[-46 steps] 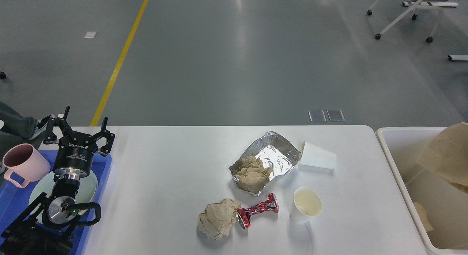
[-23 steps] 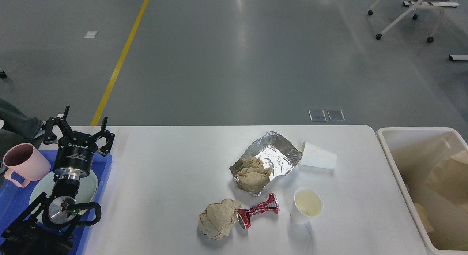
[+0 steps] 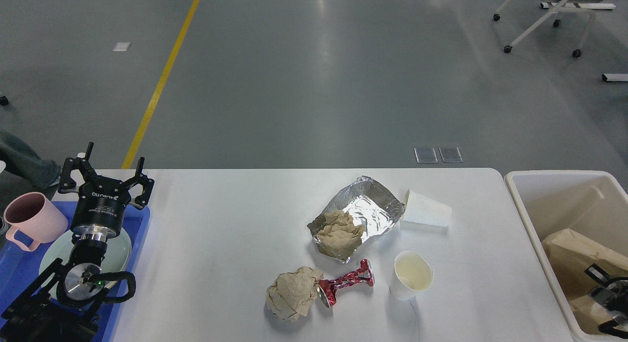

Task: Tidy desktop
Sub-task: 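Carry the paper bag over the white bin and release it inside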

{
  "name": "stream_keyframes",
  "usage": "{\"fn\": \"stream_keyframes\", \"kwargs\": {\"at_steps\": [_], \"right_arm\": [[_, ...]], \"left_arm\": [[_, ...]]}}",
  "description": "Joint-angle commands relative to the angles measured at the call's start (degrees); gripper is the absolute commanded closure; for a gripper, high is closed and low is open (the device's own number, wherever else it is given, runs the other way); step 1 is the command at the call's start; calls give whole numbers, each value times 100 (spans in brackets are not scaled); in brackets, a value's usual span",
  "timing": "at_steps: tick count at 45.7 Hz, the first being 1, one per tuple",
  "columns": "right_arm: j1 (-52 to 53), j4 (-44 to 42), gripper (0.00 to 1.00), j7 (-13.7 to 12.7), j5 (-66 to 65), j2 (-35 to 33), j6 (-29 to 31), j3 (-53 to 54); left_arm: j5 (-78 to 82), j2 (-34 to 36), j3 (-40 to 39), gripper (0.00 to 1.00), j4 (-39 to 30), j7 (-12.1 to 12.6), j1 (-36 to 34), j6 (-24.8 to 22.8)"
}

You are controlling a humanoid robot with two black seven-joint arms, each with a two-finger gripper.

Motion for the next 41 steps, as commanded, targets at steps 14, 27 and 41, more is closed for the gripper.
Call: {"fn": "stream_keyframes", "kwargs": {"at_steps": [14, 27, 41], "right_arm": [[-10, 45, 0, -9, -3, 20, -735, 95], [-28, 106, 0, 0, -100, -42, -691, 60], [982, 1063, 0, -9, -810, -647, 169, -169]], "left_arm": [[0, -1, 0, 4, 0, 1, 0, 0], [0, -1, 0, 4, 0, 1, 0, 0], [0, 7, 0, 4, 0, 1, 0, 0]]}}
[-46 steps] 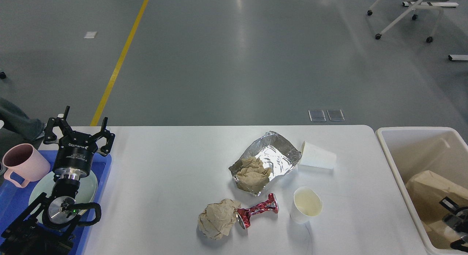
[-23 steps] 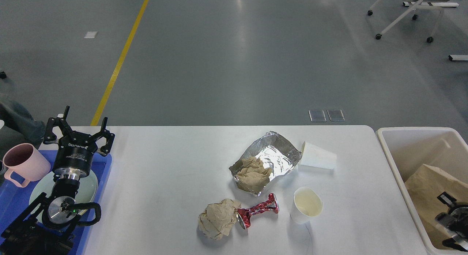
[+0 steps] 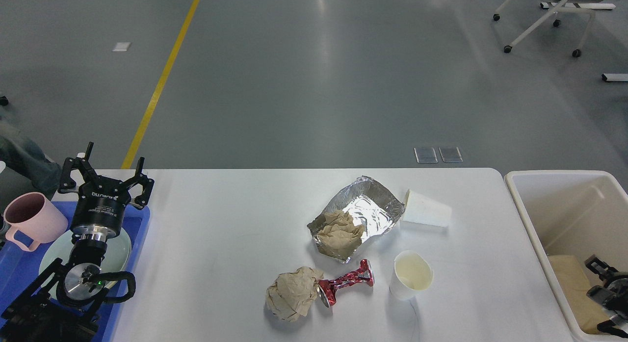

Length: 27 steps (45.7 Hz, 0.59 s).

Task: Tidy desktop
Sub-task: 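Carry the paper bag over the white bin and release it inside, then raise the right gripper out of the bin toward the white paper cup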

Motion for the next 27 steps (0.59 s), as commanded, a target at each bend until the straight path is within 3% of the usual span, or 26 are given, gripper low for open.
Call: {"fn": "stream_keyframes", "kwargs": {"at_steps": [1, 8, 17, 21, 27], "right_arm": [[752, 715, 0, -10, -780, -509, 530, -135], [1999, 1708, 0, -106, -1994, -1001, 1040, -179], [4047, 3220, 0, -766, -2558, -1459, 2103, -722], [5637, 3985, 0, -775, -2488, -1100, 2972, -1803], [6992, 4478, 0, -775, -2321, -343, 4132, -2262]], "left_arm": [[0, -3, 0, 4, 0, 0, 0, 0], [0, 5, 0, 4, 0, 0, 0, 0], [0, 5, 0, 4, 0, 9, 0, 0], [0, 5, 0, 4, 0, 9, 0, 0], [0, 5, 0, 4, 0, 9, 0, 0]]}}
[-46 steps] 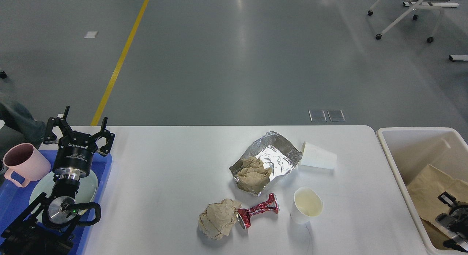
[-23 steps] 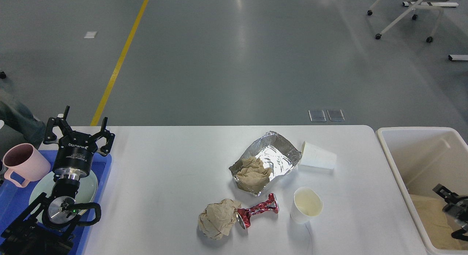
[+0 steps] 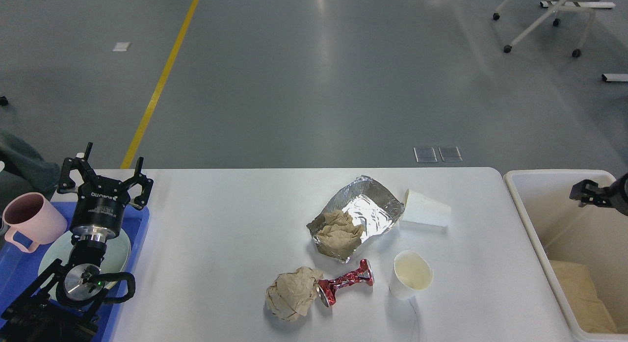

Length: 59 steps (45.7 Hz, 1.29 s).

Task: Tidy desktop
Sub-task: 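Raise the right gripper out of the bin toward the white paper cup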

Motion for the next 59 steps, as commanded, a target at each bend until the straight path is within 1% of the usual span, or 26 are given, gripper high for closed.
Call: {"fn": "stream_keyframes", "kwargs": {"at_steps": [1, 4, 8, 10, 13, 17, 20, 22, 25, 29, 31, 35, 50, 55, 59], "right_arm": [[1290, 473, 0, -4, 205, 682, 1182, -395], [1730, 578, 0, -4, 538, 832, 1762, -422], [2459, 1017, 0, -4, 1197, 981, 2422, -466], [2793, 1307, 0, 5, 1409, 1113, 2616, -474], [3285, 1711, 0, 66, 1550, 1202, 2739, -474], [3909, 2344, 0, 102, 1577, 1219, 2722, -431], [4270, 2827, 1, 189, 1577, 1237, 2696, -396], [4463, 3144, 3, 294, 1577, 1254, 2678, -378], [4675, 3452, 3, 496, 1559, 1351, 2547, -369], [4746, 3541, 3, 769, 1533, 1430, 2388, -378], [4728, 3541, 3, 840, 1533, 1492, 2292, -404], [4641, 3506, 1, 840, 1524, 1483, 2195, -413], [4228, 3479, 1, 787, 1498, 1501, 2107, -387], [4174, 3488, 1, 787, 1576, 1474, 1826, -387], [4043, 3488, 1, 787, 1656, 1474, 1729, -369]], "left_arm": [[0, 1, 0, 4, 0, 0, 0, 0], [0, -8, 0, 4, 0, 0, 0, 0], [0, -8, 0, 4, 0, 0, 0, 0], [0, -8, 0, 4, 0, 0, 0, 0], [0, -8, 0, 4, 0, -1, 0, 0], [0, -8, 0, 4, 0, -9, 0, 0], [0, -8, 0, 4, 0, -9, 8, 0], [0, -8, 0, 4, 0, -9, 8, 0], [0, -8, 0, 4, 0, -9, 8, 0], [0, -8, 0, 4, 0, -9, 8, 0], [0, -8, 0, 4, 0, -9, 8, 0], [0, -8, 0, 4, 0, 0, 0, 0], [0, 1, 0, 4, 0, 0, 0, 0], [0, 1, 0, 4, 0, 0, 0, 0], [0, 1, 0, 4, 0, 0, 0, 0]]}}
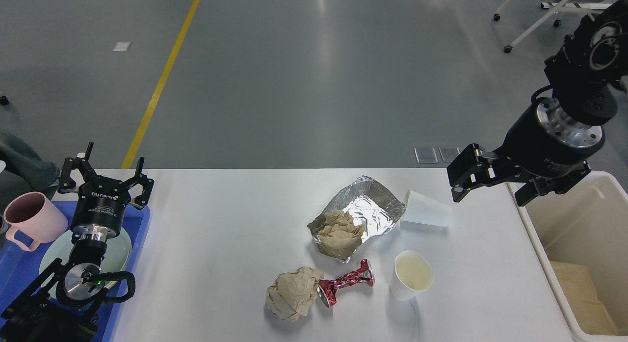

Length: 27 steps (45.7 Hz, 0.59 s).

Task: Tidy desktop
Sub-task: 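Raise the right gripper out of the bin toward the white paper cup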

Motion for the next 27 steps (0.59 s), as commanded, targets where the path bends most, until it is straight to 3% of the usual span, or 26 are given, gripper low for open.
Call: {"fn": "stream_keyframes", "kwargs": {"at_steps": [1, 27], "right_arm": [[-225, 2, 1, -1, 142, -1, -168, 27], [-3635, -262, 1, -10, 353, 439, -3199, 800]], "left_arm": [[0, 0, 0, 4, 0, 0, 0, 0], [0, -9, 0, 4, 0, 0, 0, 0]]}}
